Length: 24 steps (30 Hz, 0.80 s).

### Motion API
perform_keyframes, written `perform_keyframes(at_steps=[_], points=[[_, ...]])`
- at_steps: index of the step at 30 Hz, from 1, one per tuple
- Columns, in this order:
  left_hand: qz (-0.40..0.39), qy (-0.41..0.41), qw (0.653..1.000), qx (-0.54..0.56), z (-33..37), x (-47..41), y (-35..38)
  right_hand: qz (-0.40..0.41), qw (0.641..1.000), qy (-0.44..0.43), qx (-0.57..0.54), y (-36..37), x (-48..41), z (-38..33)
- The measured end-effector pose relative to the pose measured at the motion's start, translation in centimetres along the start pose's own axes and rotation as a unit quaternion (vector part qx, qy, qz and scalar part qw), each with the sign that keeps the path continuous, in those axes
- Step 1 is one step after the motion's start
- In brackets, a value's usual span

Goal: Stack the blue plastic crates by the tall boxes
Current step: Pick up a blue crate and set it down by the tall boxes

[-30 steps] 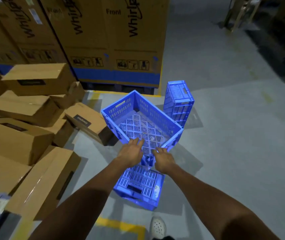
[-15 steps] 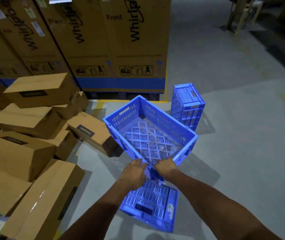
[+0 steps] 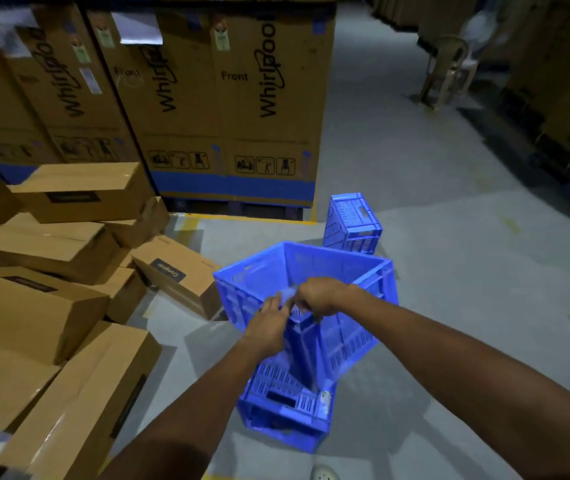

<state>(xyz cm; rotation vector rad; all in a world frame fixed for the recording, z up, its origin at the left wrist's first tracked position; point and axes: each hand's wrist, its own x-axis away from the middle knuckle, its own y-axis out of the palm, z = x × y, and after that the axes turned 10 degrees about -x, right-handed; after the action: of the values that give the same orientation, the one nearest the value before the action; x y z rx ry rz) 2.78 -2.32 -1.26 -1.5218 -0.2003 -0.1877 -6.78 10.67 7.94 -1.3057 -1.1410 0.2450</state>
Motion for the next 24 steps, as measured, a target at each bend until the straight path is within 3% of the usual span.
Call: perform_keyframes(at_steps=[4, 8, 15, 21, 24], points=[[0.102, -0.004, 0.994, 0.029, 0.6, 2.6, -1.9, -0.015, 0.999, 0.005, -0.029, -1.8, 4.4, -2.3], [0.113, 0.022, 0.987, 0.109, 2.2, 4.6, -4.2, 0.057, 0.998, 0.023, -0.030, -1.9, 9.1, -3.1], [0.109, 0.119, 0.979, 0.125, 8.8, 4.3, -10.2, 0.201, 0.966, 0.109, -0.121, -1.6, 18.6, -0.9], [0.078, 0.224, 0.968, 0.085, 15.3, 2.2, -14.6, 0.295, 0.880, 0.166, -0.333, 0.5, 26.7, 1.9], [0.074, 0.270, 0.957, 0.078, 19.4, 1.3, -16.7, 0.352, 0.838, 0.181, -0.375, 1.8, 29.7, 4.1]])
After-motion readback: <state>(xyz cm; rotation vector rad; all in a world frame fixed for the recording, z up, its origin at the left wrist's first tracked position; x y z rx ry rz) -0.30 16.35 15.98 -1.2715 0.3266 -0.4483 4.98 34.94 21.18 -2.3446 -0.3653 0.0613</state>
